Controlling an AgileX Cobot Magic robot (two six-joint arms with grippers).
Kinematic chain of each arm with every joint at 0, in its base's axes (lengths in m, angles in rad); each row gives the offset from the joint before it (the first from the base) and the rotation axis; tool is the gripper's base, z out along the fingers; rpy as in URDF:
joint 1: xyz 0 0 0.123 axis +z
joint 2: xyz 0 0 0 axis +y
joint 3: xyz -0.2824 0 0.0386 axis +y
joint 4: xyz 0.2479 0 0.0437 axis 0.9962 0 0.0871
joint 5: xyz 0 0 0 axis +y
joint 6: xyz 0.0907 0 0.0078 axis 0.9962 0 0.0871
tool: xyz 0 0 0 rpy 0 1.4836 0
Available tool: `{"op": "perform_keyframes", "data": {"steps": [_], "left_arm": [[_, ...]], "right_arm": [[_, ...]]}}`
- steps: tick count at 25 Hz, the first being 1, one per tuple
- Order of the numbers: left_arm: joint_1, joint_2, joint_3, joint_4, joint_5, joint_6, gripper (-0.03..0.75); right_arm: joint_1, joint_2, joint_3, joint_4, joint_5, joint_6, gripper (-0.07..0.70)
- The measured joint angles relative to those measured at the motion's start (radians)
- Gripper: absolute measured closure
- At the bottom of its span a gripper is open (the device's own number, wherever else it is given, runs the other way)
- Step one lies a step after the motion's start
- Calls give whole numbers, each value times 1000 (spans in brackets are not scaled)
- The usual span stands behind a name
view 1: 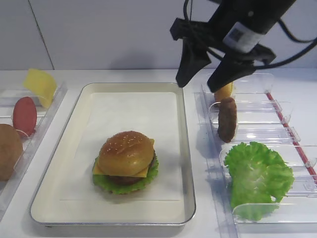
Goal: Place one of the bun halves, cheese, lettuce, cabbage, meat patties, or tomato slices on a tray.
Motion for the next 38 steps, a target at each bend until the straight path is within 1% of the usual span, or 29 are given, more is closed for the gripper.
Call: {"op": "perform_keyframes", "data": {"steps": [1, 2, 4, 7, 11, 13, 15, 19, 24, 28, 32, 36, 38], "left_arm": [[0, 0, 0, 0, 0, 0, 547], [0, 0, 0, 0, 0, 0, 547], [0, 0, 0, 0, 0, 0, 547], [0, 0, 0, 0, 0, 0, 547], [0, 0, 0, 0, 0, 0, 547], [0, 0, 0, 0, 0, 0, 547], [0, 0, 0, 0, 0, 0, 547], [0, 0, 0, 0, 0, 0, 547], [0, 0, 0, 0, 0, -2, 547], [0, 0, 0, 0, 0, -2, 547], [0, 0, 0, 0, 0, -2, 547], [0, 0, 0, 0, 0, -2, 547], [0, 0, 0, 0, 0, -2, 547]], "right_arm": [[0, 0, -41, -60, 31, 40, 176], [0, 0, -74, -120, 48, 68, 176], [0, -3, -138, -222, 60, 116, 176], [0, -26, -185, -352, 71, 152, 176], [0, -72, -194, -549, 78, 160, 176], [0, -105, -179, -647, 80, 180, 176], [0, -153, -151, -698, 81, 203, 176], [0, -278, -58, -716, 83, 212, 176], [0, -484, 131, -716, 87, 229, 176], [0, -697, 278, -688, 90, 275, 176], [0, -909, 400, -628, 97, 291, 176], [-2, -1109, 501, -621, 104, 294, 176], [-24, -1192, 537, -627, 108, 294, 176]]}}
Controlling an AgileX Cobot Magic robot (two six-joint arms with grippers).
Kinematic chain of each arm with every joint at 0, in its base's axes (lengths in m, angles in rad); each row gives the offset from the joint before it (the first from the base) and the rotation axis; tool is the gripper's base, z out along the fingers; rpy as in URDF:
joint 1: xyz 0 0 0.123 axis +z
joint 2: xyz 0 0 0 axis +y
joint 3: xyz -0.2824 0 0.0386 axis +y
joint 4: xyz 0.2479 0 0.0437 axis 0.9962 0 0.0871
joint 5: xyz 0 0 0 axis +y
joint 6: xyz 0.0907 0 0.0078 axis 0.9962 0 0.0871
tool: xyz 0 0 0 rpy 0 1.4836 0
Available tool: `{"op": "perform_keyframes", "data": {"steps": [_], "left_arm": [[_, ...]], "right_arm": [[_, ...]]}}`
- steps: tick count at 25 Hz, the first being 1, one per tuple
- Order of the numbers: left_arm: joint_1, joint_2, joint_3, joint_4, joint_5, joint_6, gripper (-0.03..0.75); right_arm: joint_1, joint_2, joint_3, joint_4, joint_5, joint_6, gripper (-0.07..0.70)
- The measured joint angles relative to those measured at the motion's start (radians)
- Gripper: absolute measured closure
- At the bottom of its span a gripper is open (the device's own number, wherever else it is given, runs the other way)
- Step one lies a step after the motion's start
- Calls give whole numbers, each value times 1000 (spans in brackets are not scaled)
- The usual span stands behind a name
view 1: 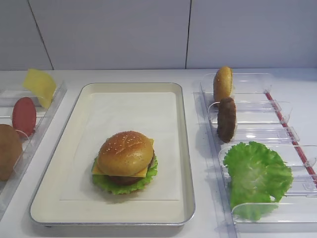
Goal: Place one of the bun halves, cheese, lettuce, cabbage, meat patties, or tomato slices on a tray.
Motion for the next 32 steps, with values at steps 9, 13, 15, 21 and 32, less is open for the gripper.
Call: {"op": "perform_keyframes", "data": {"steps": [9, 13, 15, 21, 32], "left_arm": [[0, 0, 0, 0, 0, 0, 547], [0, 0, 0, 0, 0, 0, 547], [0, 0, 0, 0, 0, 0, 547], [0, 0, 0, 0, 0, 0, 547], [0, 0, 0, 0, 0, 0, 547]], "right_arm": [[-254, -292, 158, -30, 5, -89, 190], [-313, -426, 266, -30, -11, -101, 195], [-329, -459, 313, -30, -23, -107, 204], [-337, -462, 385, 25, -120, -156, 213], [-341, -464, 393, 129, -200, -263, 219]]}}
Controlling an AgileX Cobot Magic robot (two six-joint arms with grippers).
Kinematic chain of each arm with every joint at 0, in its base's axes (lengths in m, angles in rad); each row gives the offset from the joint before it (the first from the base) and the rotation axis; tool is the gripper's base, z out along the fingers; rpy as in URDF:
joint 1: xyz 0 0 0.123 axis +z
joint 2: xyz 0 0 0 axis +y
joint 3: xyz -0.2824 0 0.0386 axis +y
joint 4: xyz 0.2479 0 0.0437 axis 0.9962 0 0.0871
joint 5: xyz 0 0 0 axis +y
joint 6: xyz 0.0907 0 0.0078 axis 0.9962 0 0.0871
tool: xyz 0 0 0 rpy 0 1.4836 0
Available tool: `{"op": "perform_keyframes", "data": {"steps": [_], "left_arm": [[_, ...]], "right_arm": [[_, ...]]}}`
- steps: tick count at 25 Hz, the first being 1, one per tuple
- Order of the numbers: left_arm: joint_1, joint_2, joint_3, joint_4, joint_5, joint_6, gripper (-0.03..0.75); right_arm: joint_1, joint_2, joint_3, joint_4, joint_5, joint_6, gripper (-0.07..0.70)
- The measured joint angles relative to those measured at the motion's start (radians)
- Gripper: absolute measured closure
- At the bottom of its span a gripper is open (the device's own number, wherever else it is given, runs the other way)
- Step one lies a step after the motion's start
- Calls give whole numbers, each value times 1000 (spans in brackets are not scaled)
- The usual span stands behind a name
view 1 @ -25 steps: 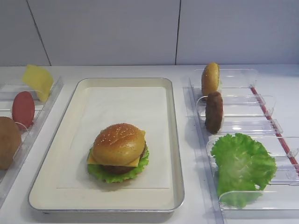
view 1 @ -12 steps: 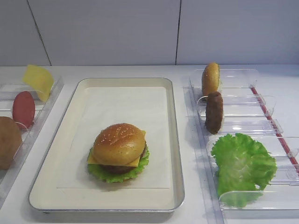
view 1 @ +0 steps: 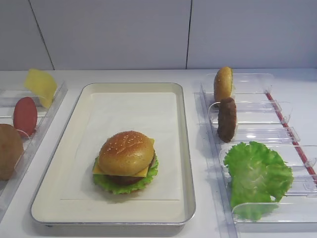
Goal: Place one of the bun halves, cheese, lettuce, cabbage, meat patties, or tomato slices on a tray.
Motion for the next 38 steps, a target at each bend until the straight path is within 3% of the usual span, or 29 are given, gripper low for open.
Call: {"op": "perform_keyframes", "data": {"steps": [13, 38], "left_arm": [[0, 0, 0, 0, 0, 0, 547], [0, 0, 0, 0, 0, 0, 547]], "right_arm": [[-2, 0, 22, 8, 59, -21, 267], [-2, 0, 22, 10, 64, -21, 287]]}}
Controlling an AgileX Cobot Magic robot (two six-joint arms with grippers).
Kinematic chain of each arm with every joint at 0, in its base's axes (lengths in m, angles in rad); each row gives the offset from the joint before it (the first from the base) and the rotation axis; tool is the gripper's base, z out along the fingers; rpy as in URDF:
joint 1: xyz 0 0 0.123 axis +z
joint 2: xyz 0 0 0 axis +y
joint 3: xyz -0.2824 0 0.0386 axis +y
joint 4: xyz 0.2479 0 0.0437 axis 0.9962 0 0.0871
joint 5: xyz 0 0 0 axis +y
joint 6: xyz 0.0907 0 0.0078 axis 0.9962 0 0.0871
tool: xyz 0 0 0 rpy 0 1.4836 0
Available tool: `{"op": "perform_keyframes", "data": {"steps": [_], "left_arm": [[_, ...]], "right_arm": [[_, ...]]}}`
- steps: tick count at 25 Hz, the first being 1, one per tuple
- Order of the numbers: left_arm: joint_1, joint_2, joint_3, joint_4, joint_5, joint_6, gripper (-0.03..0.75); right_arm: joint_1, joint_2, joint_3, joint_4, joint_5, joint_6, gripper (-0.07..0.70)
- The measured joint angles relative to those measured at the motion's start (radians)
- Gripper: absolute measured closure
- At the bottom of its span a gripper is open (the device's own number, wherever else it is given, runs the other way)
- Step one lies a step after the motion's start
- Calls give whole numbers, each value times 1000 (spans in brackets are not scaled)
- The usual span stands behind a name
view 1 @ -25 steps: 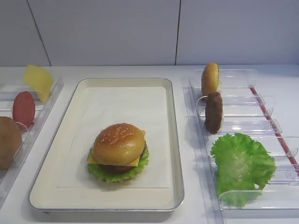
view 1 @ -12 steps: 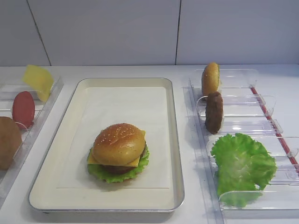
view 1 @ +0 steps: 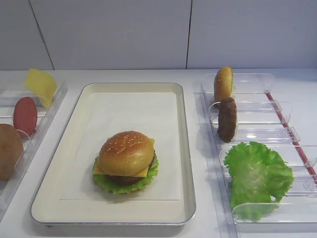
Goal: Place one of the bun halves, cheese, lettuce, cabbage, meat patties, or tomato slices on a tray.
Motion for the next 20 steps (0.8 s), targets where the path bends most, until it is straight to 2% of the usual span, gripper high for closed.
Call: {"op": "perform_keyframes", "data": {"steps": [20], "left_arm": [[0, 0, 0, 0, 0, 0, 547]], "right_arm": [[0, 0, 0, 0, 1, -2, 287]]}}
